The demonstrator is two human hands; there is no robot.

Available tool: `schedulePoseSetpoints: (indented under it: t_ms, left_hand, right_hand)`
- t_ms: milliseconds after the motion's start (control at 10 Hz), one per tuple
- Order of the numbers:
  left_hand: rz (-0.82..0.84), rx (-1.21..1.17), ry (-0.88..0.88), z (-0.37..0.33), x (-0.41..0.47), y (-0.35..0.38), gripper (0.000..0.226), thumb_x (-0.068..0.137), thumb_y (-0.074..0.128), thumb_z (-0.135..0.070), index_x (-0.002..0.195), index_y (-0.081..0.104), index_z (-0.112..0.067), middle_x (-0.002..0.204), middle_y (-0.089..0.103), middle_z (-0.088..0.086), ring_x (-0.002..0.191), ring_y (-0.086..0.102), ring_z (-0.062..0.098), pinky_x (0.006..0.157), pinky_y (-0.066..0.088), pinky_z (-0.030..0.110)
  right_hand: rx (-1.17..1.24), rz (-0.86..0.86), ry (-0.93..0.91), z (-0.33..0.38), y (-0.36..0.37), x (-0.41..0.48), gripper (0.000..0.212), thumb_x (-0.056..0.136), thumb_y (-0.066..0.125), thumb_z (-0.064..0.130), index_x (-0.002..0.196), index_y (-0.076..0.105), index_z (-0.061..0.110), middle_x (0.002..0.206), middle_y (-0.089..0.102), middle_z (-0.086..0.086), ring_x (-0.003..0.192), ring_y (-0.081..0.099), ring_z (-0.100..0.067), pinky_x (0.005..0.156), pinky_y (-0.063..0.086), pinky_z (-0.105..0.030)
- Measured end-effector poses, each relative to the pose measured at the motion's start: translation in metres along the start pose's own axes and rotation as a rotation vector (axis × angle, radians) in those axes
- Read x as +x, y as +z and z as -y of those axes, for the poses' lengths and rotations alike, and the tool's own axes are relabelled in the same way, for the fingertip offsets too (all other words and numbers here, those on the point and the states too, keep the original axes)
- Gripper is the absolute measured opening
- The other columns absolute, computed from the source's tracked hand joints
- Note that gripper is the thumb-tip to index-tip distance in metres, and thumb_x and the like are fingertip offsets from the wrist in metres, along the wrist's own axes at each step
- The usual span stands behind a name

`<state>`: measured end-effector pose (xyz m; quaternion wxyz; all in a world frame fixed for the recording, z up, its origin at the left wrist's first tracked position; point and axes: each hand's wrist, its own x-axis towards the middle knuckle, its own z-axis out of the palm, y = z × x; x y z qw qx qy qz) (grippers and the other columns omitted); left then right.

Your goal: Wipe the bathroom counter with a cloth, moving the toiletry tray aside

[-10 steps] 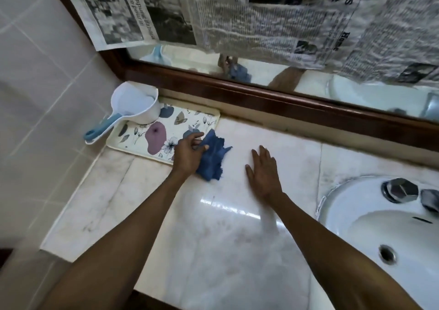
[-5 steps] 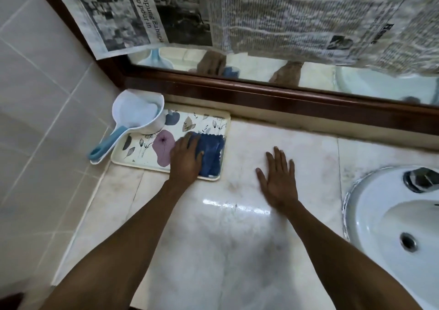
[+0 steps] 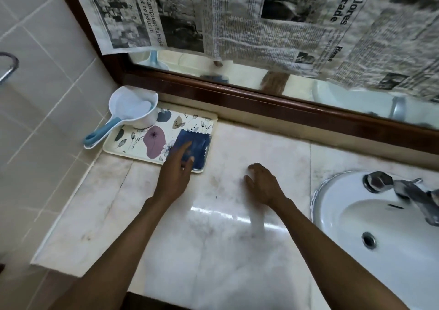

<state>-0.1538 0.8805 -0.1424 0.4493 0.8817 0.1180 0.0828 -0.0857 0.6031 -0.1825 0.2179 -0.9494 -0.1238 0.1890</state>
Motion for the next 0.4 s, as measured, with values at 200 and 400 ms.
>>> schedulePoseSetpoints:
  t_ms: [200, 400]
  left_hand:
    - [-0.044, -0.047, -0.102, -0.047, -0.130, 0.001, 0.036, 0.101, 0.053, -0.030, 0.136, 0.051, -0.040, 0.112, 0.066, -0.015, 0.086, 0.068, 0.014, 0.074, 0.054, 0.023]
    - [-0.039, -0.089, -0.151, -0.111, -0.289, 0.055, 0.043, 0.096, 0.062, -0.022, 0.122, 0.054, -0.057, 0.103, 0.066, -0.022, 0.068, 0.067, 0.010, 0.059, 0.048, 0.012]
  right_hand:
    - [0.392, 0.010, -0.019, -0.030, -0.021, -0.129, 0.017, 0.097, 0.056, 0.035, 0.108, 0.065, 0.026, 0.096, 0.072, 0.008, 0.085, 0.066, -0.006, 0.083, 0.053, -0.030]
    - [0.619, 0.022, 0.049, -0.094, -0.015, -0.310, 0.006, 0.092, 0.064, 0.032, 0.096, 0.068, 0.034, 0.093, 0.074, 0.016, 0.086, 0.068, -0.001, 0.079, 0.054, -0.021]
